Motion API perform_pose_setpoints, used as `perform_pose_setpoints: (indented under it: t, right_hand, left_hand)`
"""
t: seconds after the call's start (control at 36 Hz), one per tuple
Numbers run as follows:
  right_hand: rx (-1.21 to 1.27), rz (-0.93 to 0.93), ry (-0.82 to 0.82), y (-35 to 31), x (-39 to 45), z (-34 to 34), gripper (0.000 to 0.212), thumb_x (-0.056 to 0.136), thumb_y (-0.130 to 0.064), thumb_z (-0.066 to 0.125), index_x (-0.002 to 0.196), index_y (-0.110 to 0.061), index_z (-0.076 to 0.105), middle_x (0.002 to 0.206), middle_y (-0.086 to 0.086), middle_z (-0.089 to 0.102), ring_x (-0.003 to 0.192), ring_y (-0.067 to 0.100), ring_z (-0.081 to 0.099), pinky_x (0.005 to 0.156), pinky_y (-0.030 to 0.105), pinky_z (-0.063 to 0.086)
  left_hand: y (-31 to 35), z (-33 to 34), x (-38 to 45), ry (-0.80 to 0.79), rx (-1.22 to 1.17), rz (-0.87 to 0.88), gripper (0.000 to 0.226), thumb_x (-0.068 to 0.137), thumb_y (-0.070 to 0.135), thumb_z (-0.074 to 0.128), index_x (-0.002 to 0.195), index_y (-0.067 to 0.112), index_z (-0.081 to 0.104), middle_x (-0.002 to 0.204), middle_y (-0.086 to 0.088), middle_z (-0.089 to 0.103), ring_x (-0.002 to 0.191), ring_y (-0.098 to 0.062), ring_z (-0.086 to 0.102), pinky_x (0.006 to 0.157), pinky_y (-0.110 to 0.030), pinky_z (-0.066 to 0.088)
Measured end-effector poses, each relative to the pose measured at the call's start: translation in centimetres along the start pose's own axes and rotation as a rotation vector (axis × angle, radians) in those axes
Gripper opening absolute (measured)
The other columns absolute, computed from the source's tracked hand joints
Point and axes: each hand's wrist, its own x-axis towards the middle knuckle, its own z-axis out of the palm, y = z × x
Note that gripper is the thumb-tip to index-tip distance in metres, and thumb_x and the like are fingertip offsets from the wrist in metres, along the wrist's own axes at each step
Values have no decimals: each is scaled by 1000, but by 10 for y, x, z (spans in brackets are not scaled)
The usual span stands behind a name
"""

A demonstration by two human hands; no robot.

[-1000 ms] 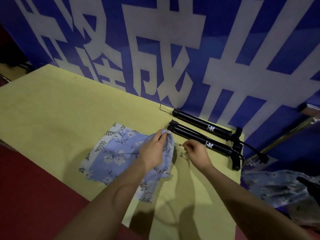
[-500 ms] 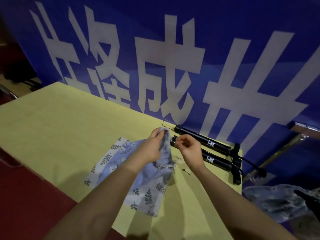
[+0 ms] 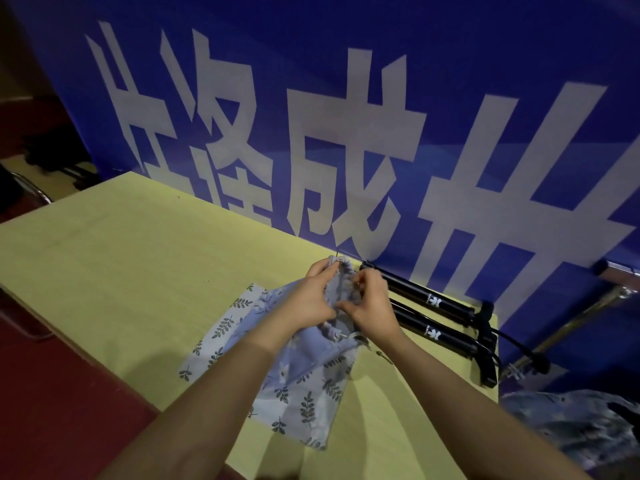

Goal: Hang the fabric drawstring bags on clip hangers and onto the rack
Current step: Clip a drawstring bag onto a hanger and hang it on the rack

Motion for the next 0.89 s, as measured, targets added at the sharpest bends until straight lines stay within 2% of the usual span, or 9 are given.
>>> perform_pose_setpoints:
  t: [0.08,0.17,0.28,0.39,0.44,0.53,0.61,0.72,0.89]
  right_hand:
    - [-12,93,-6,9,4,1,59,74,-21,78,118,-13,41,112,-2,36,105,15,38,88,30,43]
    - [-39,184,-115,18,6,-2,24,84,-20,67,100,-9,53,92,7,57,84,24,56,74,43,51]
    - [25,164,37,24,6,-7,5,88,-10,55,88,-6,57,77,10,59,69,23,54,61,39,48]
    - [81,212,-41,33,8,-11,5,88,-8,56,85,-5,59,70,2,55,65,18,52,59,32,45]
    - [125,238,-130,40,7,-15,10,90,-15,59,87,-5,60,73,3,59,67,18,56,61,34,49]
    - [111,274,-95,58,10,-20,25,93,-31,57,94,-7,62,84,6,64,75,17,60,62,29,48]
    - [-57,317,-38,82,17,-25,22,95,-26,52,109,-9,59,101,9,65,87,21,60,70,31,48]
    - [-551,296,-171,116,28,-33,50,90,-19,54,137,-10,39,136,12,48,120,30,48,99,39,42]
    - [-812,330,-360,149,40,-35,50,90,-25,55,133,-11,34,134,12,46,123,32,45,101,40,35]
  left_hand:
    - [-1,0,-1,22,-76,-1,90,79,-7,63,151,16,15,155,7,8,138,-15,29,82,-20,50]
    - [-5,1,0,64,-28,-20,84,82,-5,59,151,17,16,155,8,10,130,-15,41,72,-17,44]
    - [-7,6,5,79,214,-64,83,85,-1,56,152,19,11,155,10,7,106,-29,57,67,-31,45]
    - [-6,15,11,45,427,-88,84,83,-1,54,151,21,11,156,6,5,103,-29,55,66,-38,47]
    - [-5,22,14,24,443,-93,83,83,0,54,151,20,12,157,6,4,95,-29,58,58,-35,41]
    - [-5,31,22,17,454,-119,78,85,1,53,151,18,16,157,4,6,93,-31,58,58,-32,37]
    - [-5,39,32,23,425,-148,69,86,1,51,148,15,24,154,2,13,96,-32,57,62,-33,38]
    - [-1,50,48,0,407,-162,61,87,3,49,144,14,33,151,1,19,96,-31,58,65,-34,41]
    - [2,71,73,-11,416,-180,53,88,2,48,139,12,40,150,-1,22,96,-32,58,66,-33,41]
